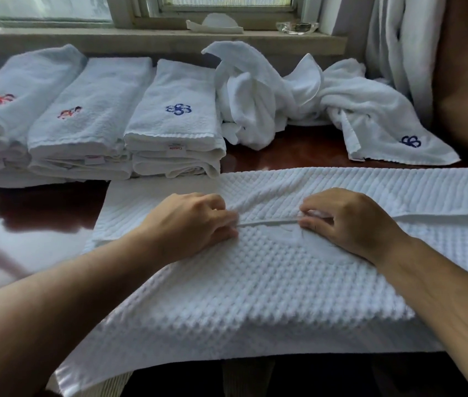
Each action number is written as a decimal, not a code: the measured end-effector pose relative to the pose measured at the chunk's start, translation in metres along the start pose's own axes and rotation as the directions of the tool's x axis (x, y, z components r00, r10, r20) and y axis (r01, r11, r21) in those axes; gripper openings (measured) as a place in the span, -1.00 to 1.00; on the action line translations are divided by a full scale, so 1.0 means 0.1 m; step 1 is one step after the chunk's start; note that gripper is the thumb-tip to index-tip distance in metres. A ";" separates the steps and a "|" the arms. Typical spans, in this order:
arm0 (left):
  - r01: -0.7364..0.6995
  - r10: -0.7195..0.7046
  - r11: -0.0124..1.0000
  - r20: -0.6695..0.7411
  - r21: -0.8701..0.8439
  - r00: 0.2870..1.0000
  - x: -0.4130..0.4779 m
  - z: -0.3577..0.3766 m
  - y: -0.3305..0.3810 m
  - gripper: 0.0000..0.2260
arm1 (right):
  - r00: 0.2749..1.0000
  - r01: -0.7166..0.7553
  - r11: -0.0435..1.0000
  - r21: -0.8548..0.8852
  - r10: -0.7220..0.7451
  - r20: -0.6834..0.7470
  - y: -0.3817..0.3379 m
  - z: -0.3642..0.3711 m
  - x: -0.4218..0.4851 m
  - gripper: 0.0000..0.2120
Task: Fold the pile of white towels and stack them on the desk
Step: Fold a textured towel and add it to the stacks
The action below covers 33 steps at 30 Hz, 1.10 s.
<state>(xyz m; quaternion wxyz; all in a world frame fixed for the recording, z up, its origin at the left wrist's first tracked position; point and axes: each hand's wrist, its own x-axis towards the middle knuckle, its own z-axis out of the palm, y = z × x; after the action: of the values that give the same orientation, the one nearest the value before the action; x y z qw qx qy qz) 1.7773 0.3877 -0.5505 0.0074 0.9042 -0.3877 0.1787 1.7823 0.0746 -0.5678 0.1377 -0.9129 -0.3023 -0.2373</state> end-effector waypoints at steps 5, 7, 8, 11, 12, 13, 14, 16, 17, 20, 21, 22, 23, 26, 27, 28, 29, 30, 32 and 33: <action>0.014 -0.013 0.998 -0.012 0.061 1.000 0.21 0.03 0.14 -0.69 | 0.999 0.032 0.999 -0.043 -0.031 0.024 -0.04 -0.01 0.01 -0.89; 0.045 -0.044 0.997 -0.010 0.057 0.999 0.27 0.04 0.17 -0.72 | 0.999 -0.014 0.999 -0.051 0.016 0.044 -0.03 0.00 0.01 -0.89; 0.059 -0.059 0.997 -0.010 0.053 0.998 0.29 0.06 0.18 -0.74 | 0.997 -0.042 0.998 -0.050 0.045 0.058 -0.03 0.01 0.02 -0.89; 0.089 -0.084 0.993 -0.066 0.074 0.994 0.29 0.10 0.22 -0.82 | 0.995 -0.071 0.997 -0.006 0.071 0.076 0.01 0.04 0.01 -0.86; 0.108 -0.102 0.993 -0.106 0.049 0.989 0.28 0.11 0.24 -0.84 | 0.993 -0.076 0.997 0.018 0.074 0.093 0.01 0.03 0.01 -0.82; 0.120 -0.117 0.993 -0.152 0.012 0.981 0.27 0.12 0.26 -0.87 | 0.991 -0.078 0.996 0.030 0.075 0.115 0.01 0.01 0.01 -0.76; 0.128 -0.130 0.992 -0.194 -0.023 0.972 0.25 0.13 0.27 -0.89 | 0.989 -0.073 0.997 0.022 0.070 0.129 0.00 0.00 0.01 -0.70; 0.135 -0.148 0.989 -0.257 -0.066 0.955 0.22 0.13 0.27 -0.88 | 0.994 -0.038 0.999 -0.015 0.039 0.103 -0.01 0.00 0.02 -0.74; 0.126 -0.142 0.989 -0.275 -0.072 0.951 0.21 0.13 0.27 -0.87 | 0.998 -0.012 0.999 -0.030 0.014 0.066 -0.02 0.00 0.02 -0.82; 0.093 -0.112 0.993 -0.292 -0.078 0.950 0.19 0.10 0.29 -0.83 | 0.998 0.050 0.997 -0.061 -0.052 -0.030 -0.03 -0.02 -0.01 -0.94; 0.081 -0.099 0.994 -0.288 -0.076 0.952 0.18 0.10 0.28 -0.83 | 0.997 0.066 0.996 -0.064 -0.069 -0.045 -0.03 -0.03 -0.02 -0.92; 0.069 -0.086 0.995 -0.271 -0.073 0.959 0.17 0.11 0.27 -0.81 | 0.995 0.080 0.995 -0.066 -0.083 -0.051 -0.03 -0.04 -0.03 -0.91; 0.052 -0.067 0.996 -0.250 -0.066 0.966 0.16 0.12 0.26 -0.77 | 0.994 0.091 0.994 -0.067 -0.095 -0.048 -0.03 -0.05 -0.05 -0.90; -0.051 0.039 0.997 -0.177 -0.065 0.983 0.13 0.13 0.19 -0.67 | 0.993 0.115 0.991 -0.072 -0.115 0.003 -0.04 -0.08 -0.09 -0.93; -0.089 0.075 0.992 -0.160 -0.085 0.984 0.13 0.12 0.18 -0.70 | 0.993 0.112 0.991 -0.069 -0.110 0.035 -0.04 -0.09 -0.10 -0.94; -0.120 0.104 0.987 -0.149 -0.103 0.983 0.14 0.11 0.16 -0.72 | 0.993 0.101 0.993 -0.065 -0.097 0.064 -0.04 -0.11 -0.11 -0.94; -0.139 0.123 0.984 -0.143 -0.112 0.982 0.14 0.10 0.15 -0.73 | 0.993 0.082 0.994 -0.066 -0.076 0.086 -0.03 -0.12 -0.13 -0.90; -0.148 0.133 0.983 -0.133 -0.112 0.982 0.14 0.09 0.14 -0.73 | 0.994 0.059 0.995 -0.075 -0.052 0.096 0.00 -0.14 -0.15 -0.87; -0.143 0.133 0.986 -0.109 -0.088 0.985 0.17 0.07 0.15 -0.77 | 0.997 -0.002 0.994 -0.110 0.011 0.082 0.06 -0.18 -0.23 -0.81; -0.139 0.132 0.987 -0.100 -0.076 0.986 0.21 0.06 0.18 -0.80 | 0.996 -0.053 0.991 -0.121 0.061 0.061 0.11 -0.21 -0.28 -0.78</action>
<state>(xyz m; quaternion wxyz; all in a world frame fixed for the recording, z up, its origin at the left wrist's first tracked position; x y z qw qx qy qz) 1.7798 0.3599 -0.5520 0.0508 0.8653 -0.4546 0.2052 1.7616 0.0444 -0.5656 0.0797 -0.9349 -0.2658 -0.2214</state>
